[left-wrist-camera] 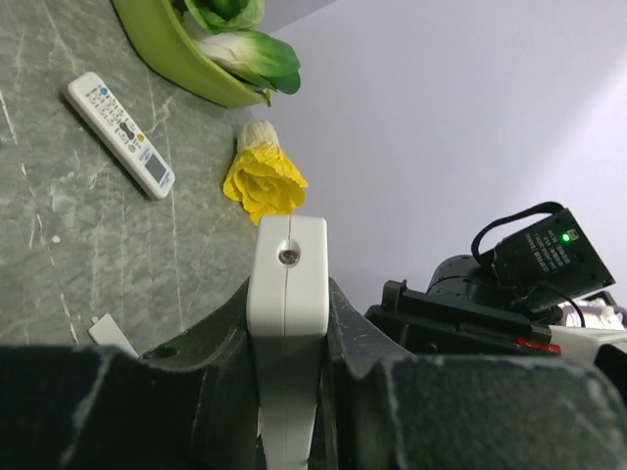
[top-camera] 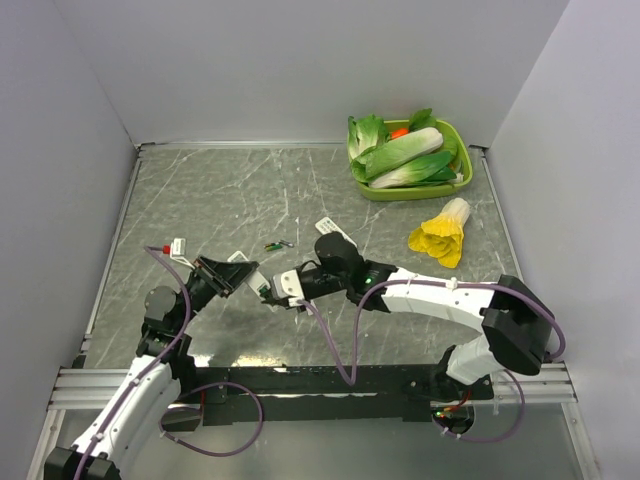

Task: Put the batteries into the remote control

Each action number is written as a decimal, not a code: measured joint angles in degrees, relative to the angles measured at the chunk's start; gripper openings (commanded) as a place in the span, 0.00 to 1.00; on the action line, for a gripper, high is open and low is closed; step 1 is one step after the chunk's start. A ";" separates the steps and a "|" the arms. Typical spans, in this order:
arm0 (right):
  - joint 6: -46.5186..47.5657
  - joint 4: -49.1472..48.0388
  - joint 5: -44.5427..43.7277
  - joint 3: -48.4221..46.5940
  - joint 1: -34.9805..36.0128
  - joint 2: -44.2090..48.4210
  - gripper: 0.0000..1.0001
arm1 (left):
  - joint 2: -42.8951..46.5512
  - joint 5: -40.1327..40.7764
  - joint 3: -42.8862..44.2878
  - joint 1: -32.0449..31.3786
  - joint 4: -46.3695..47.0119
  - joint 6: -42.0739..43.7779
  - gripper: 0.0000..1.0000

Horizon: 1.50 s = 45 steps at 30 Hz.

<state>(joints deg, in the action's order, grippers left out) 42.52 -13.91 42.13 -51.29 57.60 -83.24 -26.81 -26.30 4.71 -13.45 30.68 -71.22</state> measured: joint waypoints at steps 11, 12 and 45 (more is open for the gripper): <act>-10.54 -1.70 -0.09 -0.52 0.31 -0.79 0.20 | 1.64 -1.33 0.46 0.02 -0.28 4.46 0.02; -11.43 -1.92 -0.09 -0.46 0.33 -0.63 0.20 | 2.03 -1.33 0.74 0.02 -0.94 5.07 0.02; -29.18 -4.00 -49.86 1.49 16.81 5.99 0.47 | 8.02 3.93 4.66 -0.61 -11.58 15.67 0.03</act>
<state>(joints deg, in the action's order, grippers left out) 13.34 -17.91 -7.73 -49.80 74.41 -77.25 -18.79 -22.37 9.37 -14.06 19.09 -55.55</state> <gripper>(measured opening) 0.476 0.275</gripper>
